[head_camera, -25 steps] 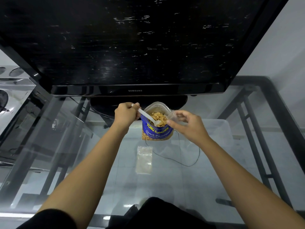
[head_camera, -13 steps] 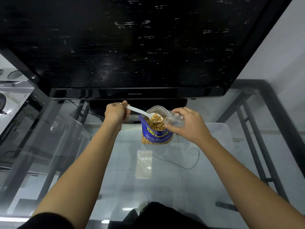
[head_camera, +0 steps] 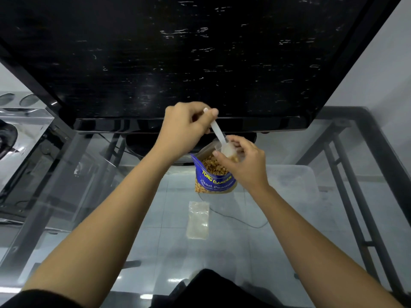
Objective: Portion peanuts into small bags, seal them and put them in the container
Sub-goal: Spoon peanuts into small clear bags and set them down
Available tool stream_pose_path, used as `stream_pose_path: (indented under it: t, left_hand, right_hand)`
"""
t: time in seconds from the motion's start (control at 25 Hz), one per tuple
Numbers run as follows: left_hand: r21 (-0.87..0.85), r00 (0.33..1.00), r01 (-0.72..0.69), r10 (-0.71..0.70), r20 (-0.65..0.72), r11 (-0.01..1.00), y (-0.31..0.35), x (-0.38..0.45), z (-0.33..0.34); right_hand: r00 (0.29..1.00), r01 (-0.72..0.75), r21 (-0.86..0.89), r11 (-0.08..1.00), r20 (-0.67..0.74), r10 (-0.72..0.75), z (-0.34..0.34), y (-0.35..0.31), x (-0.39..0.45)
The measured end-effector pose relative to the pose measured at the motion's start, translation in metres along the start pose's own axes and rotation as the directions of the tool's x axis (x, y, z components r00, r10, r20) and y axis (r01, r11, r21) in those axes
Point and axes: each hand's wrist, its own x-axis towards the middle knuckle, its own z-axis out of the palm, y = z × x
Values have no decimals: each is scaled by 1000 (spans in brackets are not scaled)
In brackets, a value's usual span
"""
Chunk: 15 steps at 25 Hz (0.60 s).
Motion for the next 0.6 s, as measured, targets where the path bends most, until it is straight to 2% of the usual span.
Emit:
stream_pose_path:
  t: [0.08,0.12,0.2,0.24,0.28,0.36,0.44,0.48,0.52,0.6]
  left_hand:
    - [52,990,-117,120,-72,992,6,1,-10]
    - [32,982,-111,115,-149,993,4,4,-15]
    - [-117,956,-7,-28,-294,993,-13,12,-19]
    - [-198,941,62,-124,-315,978,-24,14,-17]
    - [-232,936,131,-198,-292,964,-36,13,-11]
    - [-122,961,211,-229,-157,970,-56,3,10]
    - [50,985,174,-174,-6,984,-67,-11,31]
    - [71,984,170,-174,41,983,-71,-16,39]
    - [52,975,209,-212,70,976,-74,-18,45]
    - [-71,919,392,-387,75,917,-80,-17,53]
  right_hand:
    - [999,-20,43,999,-32,21,1,1,-1]
    - [998,-43,54,998,-38,45,0,2,0]
    - [996,-81,54,995,-30,82,-4,7,0]
    - [995,-93,53,994,-20,95,-6,10,0]
    - [994,-107,56,993,-8,108,-8,13,-1]
    - [988,-154,73,985,14,153,-13,18,-4]
    - [973,-228,108,968,60,222,-16,22,-7]
    - [962,-266,129,955,97,255,-17,24,-8]
    - [951,-297,146,944,137,279,-17,26,-9]
    - [932,-340,171,925,196,306,-16,29,-12]
